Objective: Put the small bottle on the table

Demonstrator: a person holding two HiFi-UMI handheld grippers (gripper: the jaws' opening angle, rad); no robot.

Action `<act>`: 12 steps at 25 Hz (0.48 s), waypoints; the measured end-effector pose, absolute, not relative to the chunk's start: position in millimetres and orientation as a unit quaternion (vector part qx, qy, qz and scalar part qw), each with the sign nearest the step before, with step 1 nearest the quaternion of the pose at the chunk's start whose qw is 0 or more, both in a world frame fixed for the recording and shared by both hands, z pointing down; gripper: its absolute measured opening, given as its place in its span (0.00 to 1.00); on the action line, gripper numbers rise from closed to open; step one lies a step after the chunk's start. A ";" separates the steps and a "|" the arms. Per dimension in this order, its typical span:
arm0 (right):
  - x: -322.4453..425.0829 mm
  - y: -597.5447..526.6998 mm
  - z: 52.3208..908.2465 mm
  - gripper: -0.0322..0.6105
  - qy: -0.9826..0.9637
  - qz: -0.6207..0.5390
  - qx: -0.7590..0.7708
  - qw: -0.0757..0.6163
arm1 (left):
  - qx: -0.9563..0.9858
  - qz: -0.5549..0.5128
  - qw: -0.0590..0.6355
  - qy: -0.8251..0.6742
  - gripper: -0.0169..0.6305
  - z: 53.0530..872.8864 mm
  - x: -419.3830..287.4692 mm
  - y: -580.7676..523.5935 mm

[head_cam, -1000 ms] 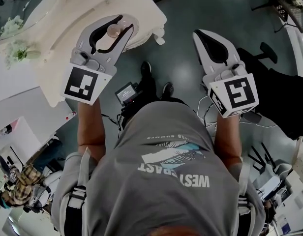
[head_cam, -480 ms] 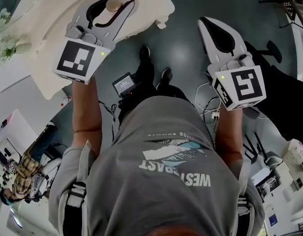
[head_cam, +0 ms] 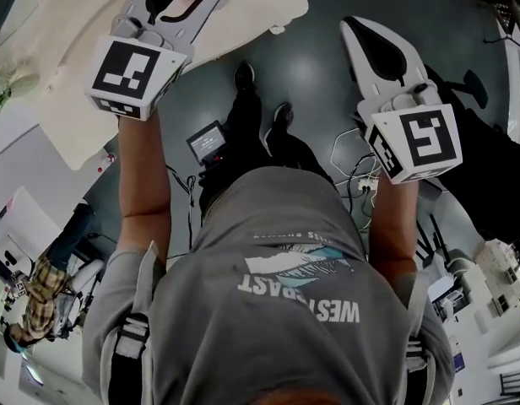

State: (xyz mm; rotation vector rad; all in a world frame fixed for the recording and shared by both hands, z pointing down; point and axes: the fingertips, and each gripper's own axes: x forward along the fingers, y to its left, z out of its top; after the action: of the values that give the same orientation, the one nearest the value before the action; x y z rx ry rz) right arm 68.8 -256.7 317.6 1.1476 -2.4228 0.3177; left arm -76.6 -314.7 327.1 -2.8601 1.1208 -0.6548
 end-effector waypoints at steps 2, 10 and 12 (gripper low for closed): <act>67.1 -260.4 325.5 0.05 -0.874 0.121 0.414 0.224 | -0.910 -0.211 -0.008 0.357 0.20 338.6 -79.6 -321.4; 65.7 -277.4 354.9 0.05 -0.869 0.138 0.412 0.238 | -0.907 -0.223 -0.039 0.356 0.20 383.9 -84.8 -345.8; 65.5 -280.2 362.3 0.05 -0.867 0.143 0.411 0.242 | -0.906 -0.226 -0.046 0.354 0.20 394.5 -85.5 -351.7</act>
State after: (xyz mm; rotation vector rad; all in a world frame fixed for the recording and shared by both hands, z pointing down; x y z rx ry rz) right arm 65.5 -280.2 362.3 1.1250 -2.3716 0.3900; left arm -85.5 -351.7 394.5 -2.9337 1.1473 -0.7325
